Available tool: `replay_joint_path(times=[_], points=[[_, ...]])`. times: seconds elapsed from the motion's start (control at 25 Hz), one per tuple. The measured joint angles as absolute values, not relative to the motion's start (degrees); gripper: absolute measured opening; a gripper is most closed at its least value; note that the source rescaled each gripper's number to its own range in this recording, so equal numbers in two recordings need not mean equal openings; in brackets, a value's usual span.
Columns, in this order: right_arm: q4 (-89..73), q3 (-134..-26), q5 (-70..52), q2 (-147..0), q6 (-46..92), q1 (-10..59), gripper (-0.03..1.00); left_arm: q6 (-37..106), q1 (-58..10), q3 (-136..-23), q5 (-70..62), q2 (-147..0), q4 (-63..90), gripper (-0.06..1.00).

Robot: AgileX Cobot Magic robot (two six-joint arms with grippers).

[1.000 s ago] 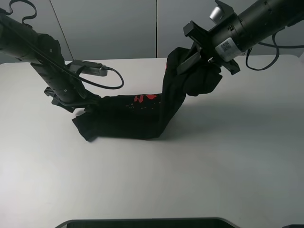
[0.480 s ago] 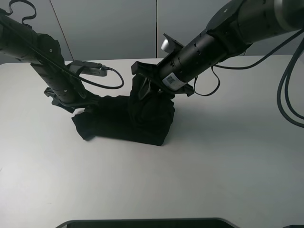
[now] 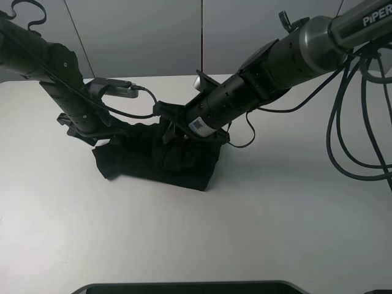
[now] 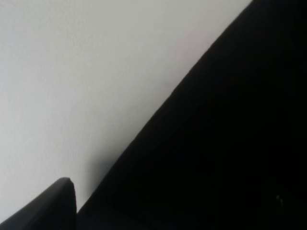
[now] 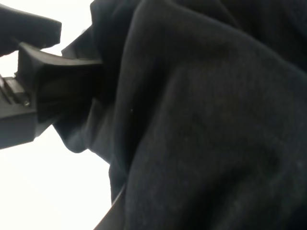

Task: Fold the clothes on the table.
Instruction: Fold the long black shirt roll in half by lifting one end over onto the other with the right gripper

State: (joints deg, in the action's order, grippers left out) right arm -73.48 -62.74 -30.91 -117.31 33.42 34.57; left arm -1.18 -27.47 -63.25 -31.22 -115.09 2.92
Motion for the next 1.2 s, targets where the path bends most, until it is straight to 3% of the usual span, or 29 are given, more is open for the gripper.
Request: replay_joint_path(times=[0.68,0.76,0.88,0.96,1.2], points=[[-77.22,-62.99,-29.02,-119.88,42.54,34.71,0.21,0.0,-27.47,-77.51,-44.0,-111.46,3.91,0.99],[-78.58,-62.99,-29.02,-119.77,46.48,34.71,0.31,0.62,-27.47,-79.96,-45.94,-111.53,3.42,0.99],[-85.64,-62.99,-30.2,-118.29,53.28,34.75,0.7,0.73,-27.47,-83.2,-47.56,-111.53,2.78,0.99],[-92.59,-62.99,-33.15,-117.08,59.82,34.75,0.85,0.8,-27.47,-84.45,-47.81,-111.53,2.78,0.99],[-98.32,-63.09,-39.54,-116.48,68.24,34.75,0.83,0.94,-27.47,-85.22,-48.57,-111.53,1.73,0.99]])
